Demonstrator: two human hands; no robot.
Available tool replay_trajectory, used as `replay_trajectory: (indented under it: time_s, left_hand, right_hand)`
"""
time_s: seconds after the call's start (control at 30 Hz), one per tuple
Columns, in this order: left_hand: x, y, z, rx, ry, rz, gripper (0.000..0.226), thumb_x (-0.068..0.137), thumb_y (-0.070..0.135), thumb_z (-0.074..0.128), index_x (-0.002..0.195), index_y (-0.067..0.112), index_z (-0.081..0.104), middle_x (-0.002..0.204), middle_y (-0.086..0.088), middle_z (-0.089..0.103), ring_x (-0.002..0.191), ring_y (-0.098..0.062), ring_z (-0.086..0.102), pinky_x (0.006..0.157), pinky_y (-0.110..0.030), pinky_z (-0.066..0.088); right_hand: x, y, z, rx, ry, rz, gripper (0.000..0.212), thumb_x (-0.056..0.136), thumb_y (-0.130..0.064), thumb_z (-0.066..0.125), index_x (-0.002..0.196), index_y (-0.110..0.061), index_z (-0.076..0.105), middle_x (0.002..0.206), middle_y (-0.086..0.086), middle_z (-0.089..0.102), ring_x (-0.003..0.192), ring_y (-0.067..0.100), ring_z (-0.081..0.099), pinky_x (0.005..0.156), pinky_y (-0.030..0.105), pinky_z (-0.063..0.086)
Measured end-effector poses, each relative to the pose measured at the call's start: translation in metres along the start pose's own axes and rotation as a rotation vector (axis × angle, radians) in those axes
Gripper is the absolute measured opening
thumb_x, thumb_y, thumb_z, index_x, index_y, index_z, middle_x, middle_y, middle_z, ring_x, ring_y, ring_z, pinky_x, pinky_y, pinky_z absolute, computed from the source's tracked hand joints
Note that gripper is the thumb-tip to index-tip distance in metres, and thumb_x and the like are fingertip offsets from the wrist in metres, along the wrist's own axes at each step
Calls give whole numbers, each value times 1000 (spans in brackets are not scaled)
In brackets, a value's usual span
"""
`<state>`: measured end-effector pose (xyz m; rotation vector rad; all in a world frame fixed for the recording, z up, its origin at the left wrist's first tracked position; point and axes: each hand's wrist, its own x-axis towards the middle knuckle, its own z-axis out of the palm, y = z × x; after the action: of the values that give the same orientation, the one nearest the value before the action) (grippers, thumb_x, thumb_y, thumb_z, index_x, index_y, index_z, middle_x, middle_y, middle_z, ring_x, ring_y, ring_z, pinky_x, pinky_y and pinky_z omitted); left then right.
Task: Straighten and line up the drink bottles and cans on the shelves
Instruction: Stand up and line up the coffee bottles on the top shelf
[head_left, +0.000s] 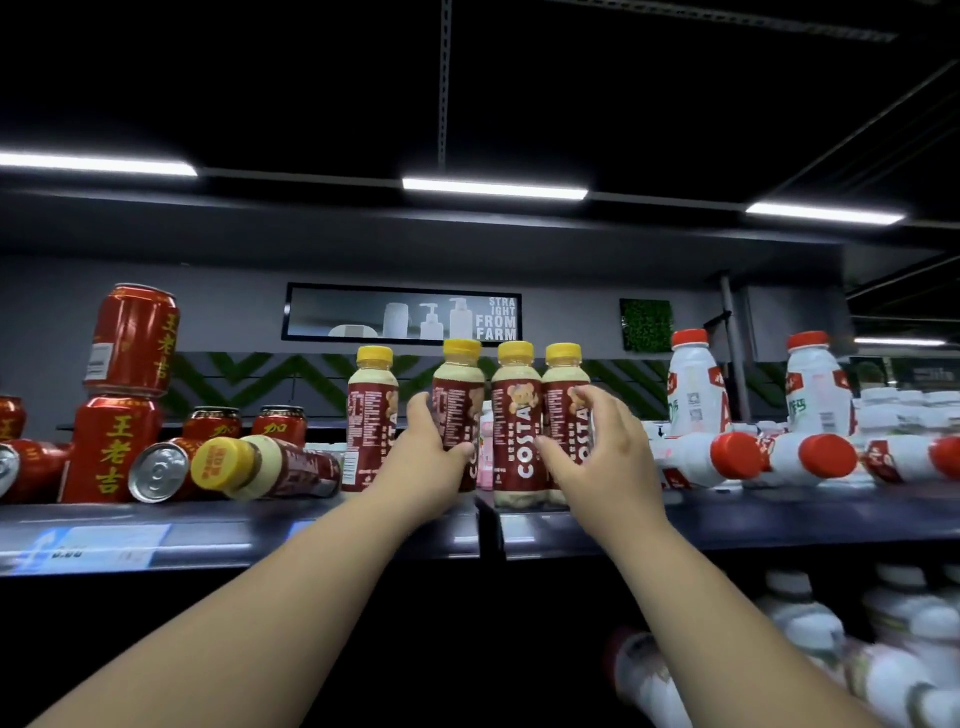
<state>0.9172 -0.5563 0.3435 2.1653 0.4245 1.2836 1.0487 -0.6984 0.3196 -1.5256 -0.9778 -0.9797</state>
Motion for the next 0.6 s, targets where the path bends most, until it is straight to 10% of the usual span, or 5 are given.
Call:
replay_trajectory:
  time_s: [0.6]
  left_hand:
    - [0,-7,3,-12,-63,-12,55,85,38,73,126,29,38,109,12,61,103,-13,62,98,-41,50]
  right_hand:
    - [-8,26,7,-14,-140,87,73,90,-44,66,149,-36,23,143,-6,46,122,19,51,96,40,47]
